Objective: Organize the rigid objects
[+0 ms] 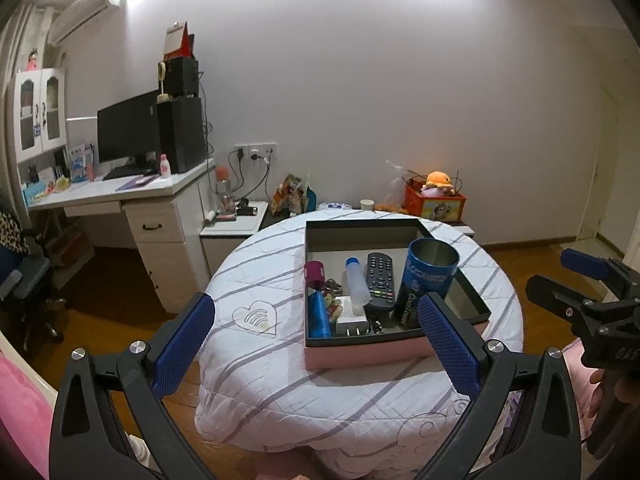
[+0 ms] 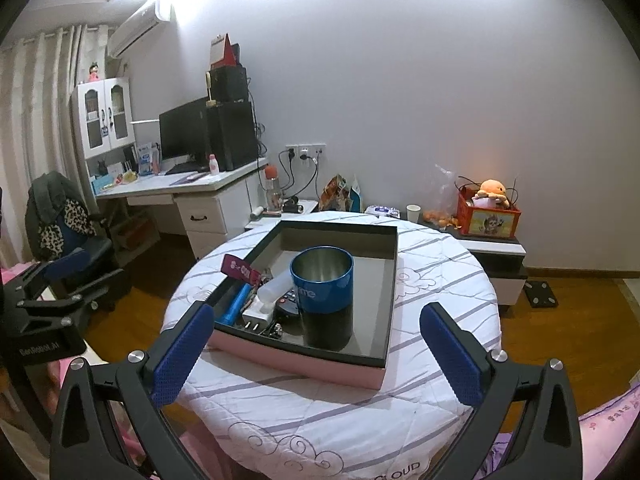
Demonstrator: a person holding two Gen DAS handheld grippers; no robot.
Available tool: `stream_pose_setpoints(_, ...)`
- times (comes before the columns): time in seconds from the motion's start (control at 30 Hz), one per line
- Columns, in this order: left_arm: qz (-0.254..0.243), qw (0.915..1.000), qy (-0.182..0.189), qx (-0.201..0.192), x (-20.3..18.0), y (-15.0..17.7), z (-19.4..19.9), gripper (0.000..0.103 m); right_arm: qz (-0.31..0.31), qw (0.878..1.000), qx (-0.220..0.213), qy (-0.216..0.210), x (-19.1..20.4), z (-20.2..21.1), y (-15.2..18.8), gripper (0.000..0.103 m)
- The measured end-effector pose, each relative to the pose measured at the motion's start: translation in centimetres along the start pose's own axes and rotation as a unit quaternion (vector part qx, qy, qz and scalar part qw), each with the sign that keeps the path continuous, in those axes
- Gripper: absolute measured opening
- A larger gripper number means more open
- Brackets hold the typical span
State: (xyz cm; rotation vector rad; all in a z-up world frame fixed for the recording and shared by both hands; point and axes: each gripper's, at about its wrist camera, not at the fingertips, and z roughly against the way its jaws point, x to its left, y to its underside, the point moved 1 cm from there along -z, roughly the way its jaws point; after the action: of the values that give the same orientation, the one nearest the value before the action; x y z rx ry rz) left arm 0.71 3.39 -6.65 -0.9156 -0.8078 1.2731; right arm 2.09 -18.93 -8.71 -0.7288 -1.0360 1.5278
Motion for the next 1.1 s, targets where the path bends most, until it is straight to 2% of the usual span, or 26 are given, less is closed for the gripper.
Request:
stream_pose_setpoints(0.17, -0.002, 0.9999, -0.002, -0.017, -0.4, 0.1, 1.3, 0.103, -0.001, 1.0, -0.025, 0.01, 0.3, 1.6, 0.2, 0.103)
stream_pose_setpoints(0.43, -0.014, 0.9977, -0.012, -0.065, -1.3, 0.3, 3.4, 0.103, 0.0, 0.998, -0.053, 0.016, 1.1, 3.4, 0.6, 0.103)
stream_pose_setpoints(1.1, -0.023, 0.9966, -0.018, -0.077, -1.6, 1.6, 6.0, 0.103, 0.015, 0.997, -0.073, 0.015, 3.2, 5.1, 1.2, 0.103)
